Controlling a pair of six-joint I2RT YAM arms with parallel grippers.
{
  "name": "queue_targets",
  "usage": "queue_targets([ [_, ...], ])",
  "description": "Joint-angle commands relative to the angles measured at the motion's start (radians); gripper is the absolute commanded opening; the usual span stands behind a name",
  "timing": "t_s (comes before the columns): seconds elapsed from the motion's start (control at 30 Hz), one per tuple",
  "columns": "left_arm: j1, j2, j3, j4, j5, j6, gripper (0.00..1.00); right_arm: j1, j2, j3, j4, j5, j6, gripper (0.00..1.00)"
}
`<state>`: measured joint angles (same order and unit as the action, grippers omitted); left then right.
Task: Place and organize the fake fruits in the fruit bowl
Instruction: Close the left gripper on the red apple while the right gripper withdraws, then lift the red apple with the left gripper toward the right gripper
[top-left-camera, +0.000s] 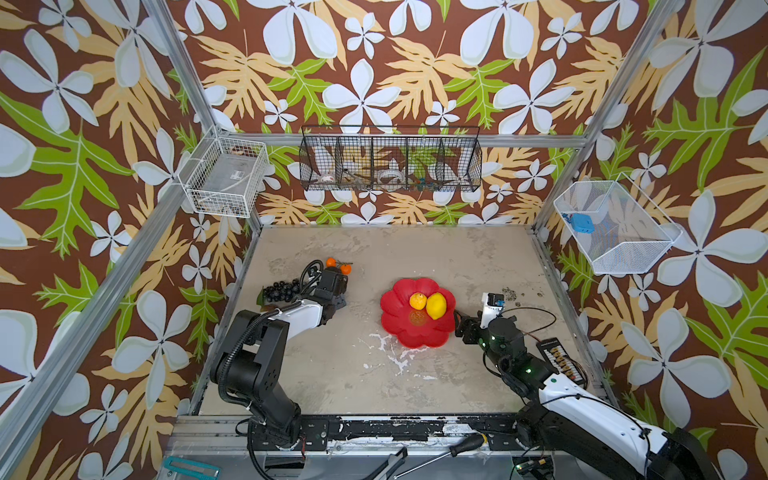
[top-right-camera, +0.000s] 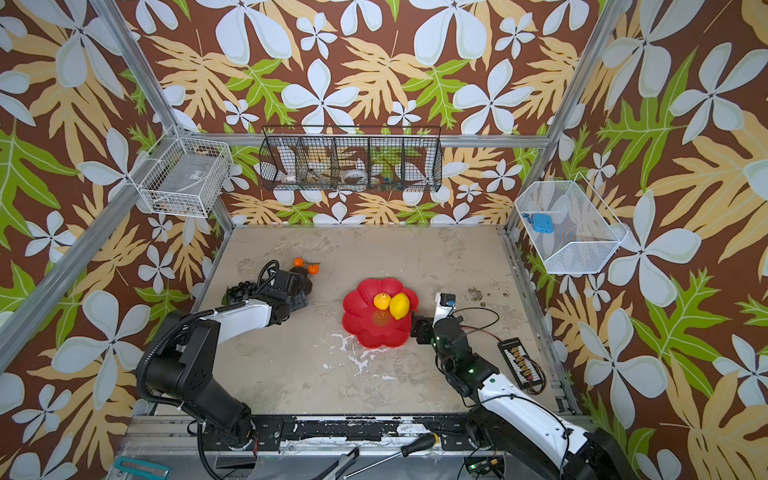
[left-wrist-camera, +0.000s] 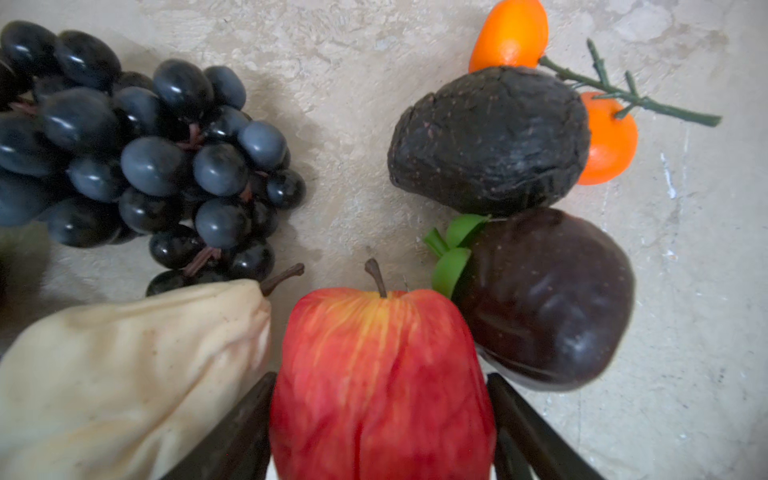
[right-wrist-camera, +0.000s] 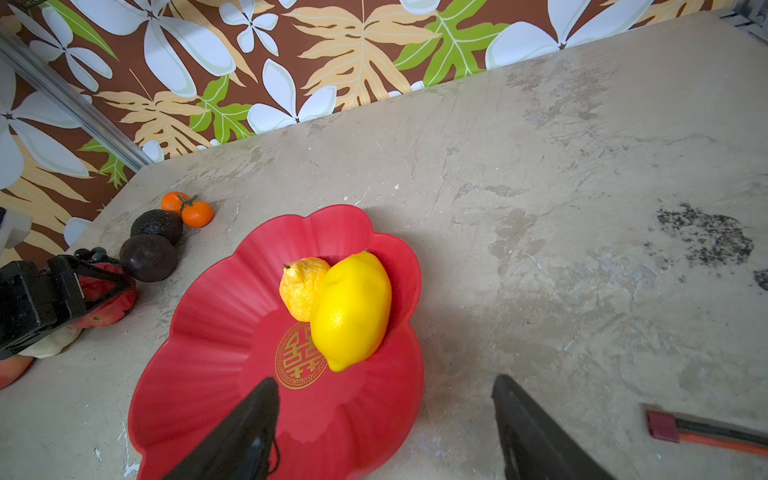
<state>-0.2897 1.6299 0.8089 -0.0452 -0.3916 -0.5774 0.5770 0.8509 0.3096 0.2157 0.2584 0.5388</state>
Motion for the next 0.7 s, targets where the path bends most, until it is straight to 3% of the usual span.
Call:
queue_targets([
  [0.0,0.000,-0.031,-0.022,0.024,-0.005,-0.011,0.72,0.000,0.004,0.002,0.014,0.007,0.004,0.80],
  [0.2,-0.024,-0.155,-0.109,0.053,-0.052,-0.031,0.68,0.000,0.017,0.012,0.008,0.004,0.004,0.80],
  [0.33,-0.109,-0.303,-0.209,0.122,-0.093,-0.051,0.67,0.000,0.029,0.033,-0.010,-0.021,0.009,0.80],
  [0.53,-0.295,-0.545,-0.377,0.384,-0.014,0.064,0.64,0.000,0.079,0.149,-0.118,-0.117,0.005,0.79],
  [0.67,-0.382,-0.558,-0.413,0.552,0.161,0.208,0.63,0.000,0.104,0.201,-0.163,-0.215,0.011,0.79],
])
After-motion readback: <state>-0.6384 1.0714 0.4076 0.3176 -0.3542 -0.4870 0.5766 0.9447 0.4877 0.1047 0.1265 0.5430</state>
